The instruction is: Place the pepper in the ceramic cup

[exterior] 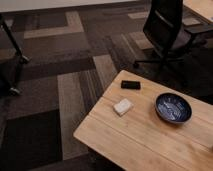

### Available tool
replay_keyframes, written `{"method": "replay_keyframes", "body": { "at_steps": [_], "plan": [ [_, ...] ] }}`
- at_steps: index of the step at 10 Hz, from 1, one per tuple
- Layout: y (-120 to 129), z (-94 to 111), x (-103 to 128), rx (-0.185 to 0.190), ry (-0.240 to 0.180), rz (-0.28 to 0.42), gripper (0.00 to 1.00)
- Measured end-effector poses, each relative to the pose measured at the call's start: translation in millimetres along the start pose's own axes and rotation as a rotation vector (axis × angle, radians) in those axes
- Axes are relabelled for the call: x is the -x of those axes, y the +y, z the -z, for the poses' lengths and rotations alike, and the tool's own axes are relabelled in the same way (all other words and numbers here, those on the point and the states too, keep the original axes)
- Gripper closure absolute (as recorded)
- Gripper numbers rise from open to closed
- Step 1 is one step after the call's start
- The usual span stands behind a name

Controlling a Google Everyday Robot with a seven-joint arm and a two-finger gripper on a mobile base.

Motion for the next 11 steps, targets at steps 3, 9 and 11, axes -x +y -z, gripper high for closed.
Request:
{"method": "replay_keyframes", "body": {
  "at_steps": [3,9,11],
  "plan": [
    [-16,-10,-43,-0.018,0.109,-0.016,1.0],
    [19,-29,-102,0.087,0.383,0.144,1.0],
    [19,-48,-99,0.108,0.435,0.149,1.0]
  ]
}}
